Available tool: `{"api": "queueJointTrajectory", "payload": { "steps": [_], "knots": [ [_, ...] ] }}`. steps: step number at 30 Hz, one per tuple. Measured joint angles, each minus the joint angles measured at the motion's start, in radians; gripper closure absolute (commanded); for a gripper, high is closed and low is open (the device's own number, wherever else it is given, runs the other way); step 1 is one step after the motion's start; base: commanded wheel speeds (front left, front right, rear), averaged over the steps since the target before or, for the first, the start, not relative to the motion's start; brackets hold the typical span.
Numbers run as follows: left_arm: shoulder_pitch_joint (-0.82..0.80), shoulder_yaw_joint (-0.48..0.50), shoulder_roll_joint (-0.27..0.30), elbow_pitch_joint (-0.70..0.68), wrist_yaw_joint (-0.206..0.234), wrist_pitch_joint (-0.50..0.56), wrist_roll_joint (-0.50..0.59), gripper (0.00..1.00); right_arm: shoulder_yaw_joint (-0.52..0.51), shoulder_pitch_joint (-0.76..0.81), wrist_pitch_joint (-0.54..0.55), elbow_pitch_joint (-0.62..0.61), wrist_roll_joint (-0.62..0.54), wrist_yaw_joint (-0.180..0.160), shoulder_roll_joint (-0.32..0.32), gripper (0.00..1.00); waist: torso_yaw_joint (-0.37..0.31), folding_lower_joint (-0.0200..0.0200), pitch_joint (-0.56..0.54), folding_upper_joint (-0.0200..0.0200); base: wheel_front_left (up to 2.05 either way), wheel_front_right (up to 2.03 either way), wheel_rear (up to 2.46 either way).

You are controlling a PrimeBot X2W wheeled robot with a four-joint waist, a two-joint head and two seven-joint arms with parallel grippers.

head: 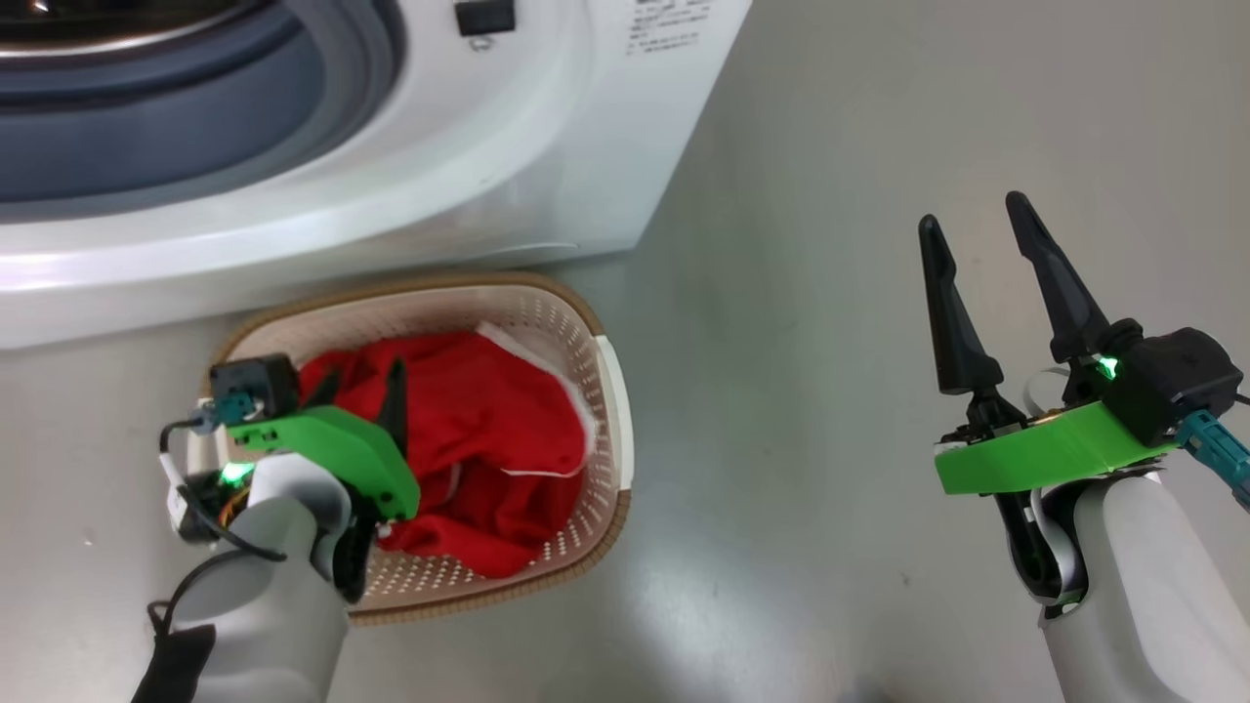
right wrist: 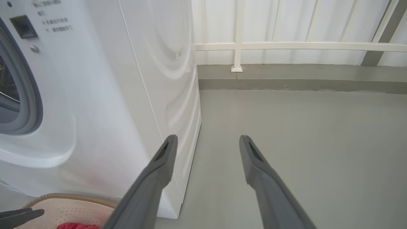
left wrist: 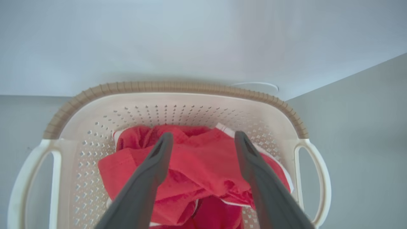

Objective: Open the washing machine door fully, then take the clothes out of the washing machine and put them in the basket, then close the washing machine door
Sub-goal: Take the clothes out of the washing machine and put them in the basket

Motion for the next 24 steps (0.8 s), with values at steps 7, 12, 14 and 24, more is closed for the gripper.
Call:
{"api": "queueJointTrajectory", "payload": {
  "steps": [7,12,14,24],
  "knots": [
    [0.037,0.012,0.005,-0.185,-0.001,-0.021,0.033,0.00,-0.019,0.002,0.000,0.016,-0.020,0.000,0.000,0.00,0.024,0.0000,-0.055,0.0000,0.00,0.00,0.00],
    [0.157,0.070,0.014,-0.406,0.027,-0.021,0.096,0.00,-0.034,0.008,0.000,0.026,-0.032,0.000,0.000,0.00,0.042,0.0000,-0.109,0.0000,0.00,0.00,0.00],
    [0.212,0.094,0.015,-0.475,0.044,-0.021,0.118,0.00,-0.037,0.010,0.000,0.036,-0.032,0.000,0.000,0.00,0.048,0.0000,-0.133,0.0000,0.00,0.00,0.00],
    [0.390,0.188,0.018,-0.756,0.088,-0.021,0.223,0.00,-0.061,0.028,0.000,0.053,-0.045,0.000,0.000,0.00,0.067,0.0000,-0.248,0.0000,0.00,0.00,0.00]
  ]
}}
